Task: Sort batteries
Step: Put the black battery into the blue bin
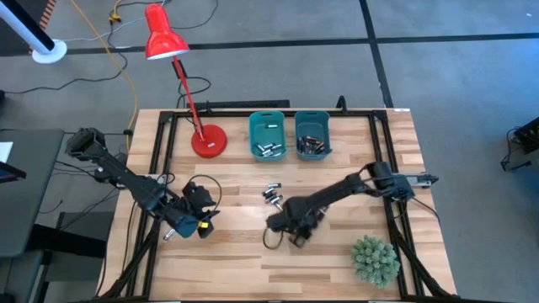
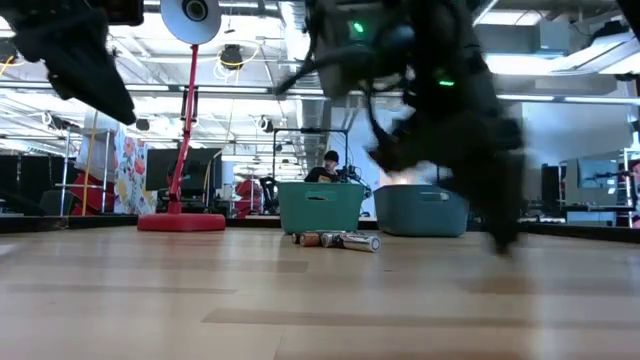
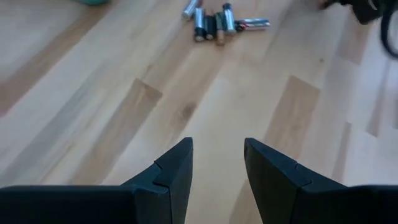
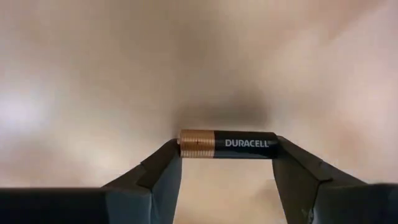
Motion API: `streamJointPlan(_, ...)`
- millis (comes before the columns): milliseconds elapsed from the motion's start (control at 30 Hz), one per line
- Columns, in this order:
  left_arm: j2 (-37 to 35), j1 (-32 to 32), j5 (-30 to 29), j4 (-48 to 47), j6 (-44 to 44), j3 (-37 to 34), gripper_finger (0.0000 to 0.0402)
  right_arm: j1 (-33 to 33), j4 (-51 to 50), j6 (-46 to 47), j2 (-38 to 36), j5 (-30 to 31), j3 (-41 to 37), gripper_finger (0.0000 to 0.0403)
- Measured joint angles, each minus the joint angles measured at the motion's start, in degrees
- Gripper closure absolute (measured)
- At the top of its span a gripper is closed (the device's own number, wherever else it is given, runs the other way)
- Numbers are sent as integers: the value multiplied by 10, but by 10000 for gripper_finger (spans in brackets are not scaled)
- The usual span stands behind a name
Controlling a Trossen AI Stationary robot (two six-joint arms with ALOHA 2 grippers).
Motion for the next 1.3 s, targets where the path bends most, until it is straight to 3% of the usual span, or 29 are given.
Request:
streamJointPlan(133,0,28,0,4,26,0,261,-39,-3,5,-68,81,-12,181)
streamJointPlan(367,0,88,0,4,28,0,261,-156,13,-87,-167,128,-30,181)
streamJointPlan(633,0,150,0,4,14,0,261,-319,74,-262,-222,128,-30,181)
streamJointPlan(967,0,213,-1,7,-41,0,261,-470,99,-422,-161,125,-19,181)
streamJointPlan(1300,0,233,-1,9,-94,0,261,-534,109,-465,-46,116,16,181)
